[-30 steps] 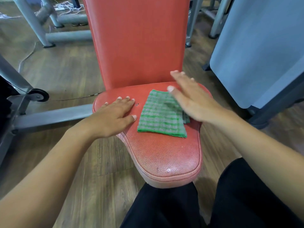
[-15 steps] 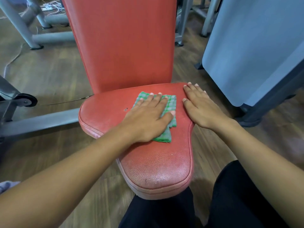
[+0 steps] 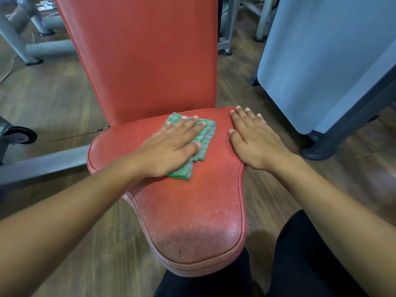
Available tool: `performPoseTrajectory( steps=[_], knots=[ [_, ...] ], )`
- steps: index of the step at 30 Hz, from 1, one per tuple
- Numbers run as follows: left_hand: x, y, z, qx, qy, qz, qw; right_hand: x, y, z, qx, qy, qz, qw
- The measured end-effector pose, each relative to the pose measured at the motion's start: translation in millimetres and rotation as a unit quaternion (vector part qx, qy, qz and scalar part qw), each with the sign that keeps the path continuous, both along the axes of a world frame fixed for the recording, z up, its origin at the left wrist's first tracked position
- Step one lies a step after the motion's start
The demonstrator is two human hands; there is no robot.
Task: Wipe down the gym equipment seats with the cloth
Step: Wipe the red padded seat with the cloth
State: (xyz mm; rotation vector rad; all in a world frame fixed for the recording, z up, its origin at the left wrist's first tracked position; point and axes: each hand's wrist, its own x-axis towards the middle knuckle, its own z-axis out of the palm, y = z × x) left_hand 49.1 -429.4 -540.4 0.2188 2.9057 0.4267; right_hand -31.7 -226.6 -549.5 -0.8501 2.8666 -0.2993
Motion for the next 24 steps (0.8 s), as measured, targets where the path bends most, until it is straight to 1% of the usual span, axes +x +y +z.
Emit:
performPoseTrajectory(
  steps=[3, 5, 8, 11, 12, 14, 17, 19, 21, 23, 24],
  knots=[
    [-20.4, -10.9, -4.0, -0.023, -0.006, 0.075, 0.997, 0.6, -0.3, 0.3, 0.000, -0.001, -0.003, 1.000],
    [-36.4, 5.9, -5.9, -0.043, 0.009, 0.091, 0.995, 0.7, -0.2, 0.9, 0.003, -0.003, -0.004, 1.000],
    [-36.7, 27.9, -5.4, -0.037, 0.023, 0.042, 0.998, 0.7, 0.6, 1.0, 0.013, 0.000, -0.003, 1.000],
    [-11.8, 9.1, -3.7, -0.010, 0.016, -0.003, 1.000, 0.5, 0.9, 0.4, 0.015, 0.002, -0.003, 1.000],
    [-7.1, -2.3, -3.0, -0.006, 0.014, 0.004, 1.000, 0.2, 0.8, 0.0, 0.014, 0.004, -0.003, 1.000],
    [-11.9, -20.9, -4.7, -0.019, -0.001, 0.055, 0.998, 0.1, 0.5, -0.8, 0.012, 0.007, -0.005, 1.000],
    [-34.4, -13.5, -9.8, -0.058, 0.012, 0.115, 0.992, 0.2, 0.0, -0.5, 0.012, 0.008, -0.007, 1.000],
    [-38.5, 7.4, -9.6, -0.052, 0.027, 0.100, 0.993, 0.5, 0.8, 0.4, 0.017, 0.005, -0.007, 1.000],
    [-26.5, 15.8, -10.2, -0.028, 0.033, 0.050, 0.998, 0.2, 1.6, 1.1, 0.021, 0.003, -0.007, 1.000],
    [-2.8, 4.7, -8.9, -0.002, 0.034, 0.011, 0.999, 0.3, 1.4, 1.5, 0.023, 0.002, -0.007, 1.000],
    [7.1, -5.9, -7.4, 0.008, 0.038, 0.010, 0.999, 0.2, 1.2, 1.3, 0.024, 0.003, -0.007, 1.000]
  ],
)
